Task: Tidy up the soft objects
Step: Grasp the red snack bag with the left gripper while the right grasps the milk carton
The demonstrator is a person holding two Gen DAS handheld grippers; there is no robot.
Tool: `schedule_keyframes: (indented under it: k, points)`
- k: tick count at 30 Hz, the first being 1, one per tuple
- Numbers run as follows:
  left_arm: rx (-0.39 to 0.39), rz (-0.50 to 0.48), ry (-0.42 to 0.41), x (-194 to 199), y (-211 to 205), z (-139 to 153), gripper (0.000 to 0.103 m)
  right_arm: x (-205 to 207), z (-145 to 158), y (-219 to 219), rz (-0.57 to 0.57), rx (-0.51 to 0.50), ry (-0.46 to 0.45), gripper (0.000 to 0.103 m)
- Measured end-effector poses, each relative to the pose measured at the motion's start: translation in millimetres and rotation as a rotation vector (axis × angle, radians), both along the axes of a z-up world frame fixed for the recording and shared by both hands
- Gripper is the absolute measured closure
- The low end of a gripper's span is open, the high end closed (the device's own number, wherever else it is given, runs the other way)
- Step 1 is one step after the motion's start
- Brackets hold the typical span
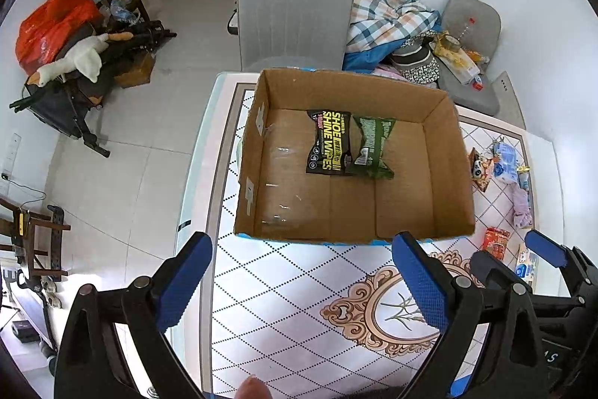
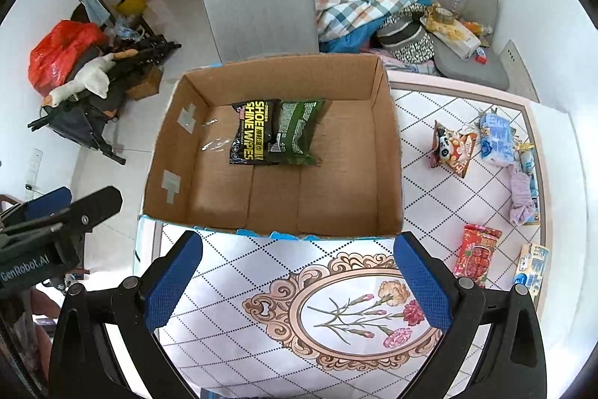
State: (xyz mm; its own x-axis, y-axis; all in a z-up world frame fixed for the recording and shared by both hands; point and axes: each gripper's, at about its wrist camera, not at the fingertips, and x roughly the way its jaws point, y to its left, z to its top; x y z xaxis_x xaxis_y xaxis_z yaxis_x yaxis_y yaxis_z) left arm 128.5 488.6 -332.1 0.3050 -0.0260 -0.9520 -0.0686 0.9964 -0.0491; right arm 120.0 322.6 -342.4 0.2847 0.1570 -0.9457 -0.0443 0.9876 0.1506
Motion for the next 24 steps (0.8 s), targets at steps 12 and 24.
schedule_keyframes:
  k: [12, 24]
  points:
    - [0.038, -0.110, -0.061, -9, -122, 23, 0.004, -23, 17, -108, -0.087, 0.096, 0.007, 0.000]
    - [-0.005, -0.444, 0.314, 19, -363, -157, 0.004, -79, -101, -393, -0.538, -0.048, 0.252, 0.000]
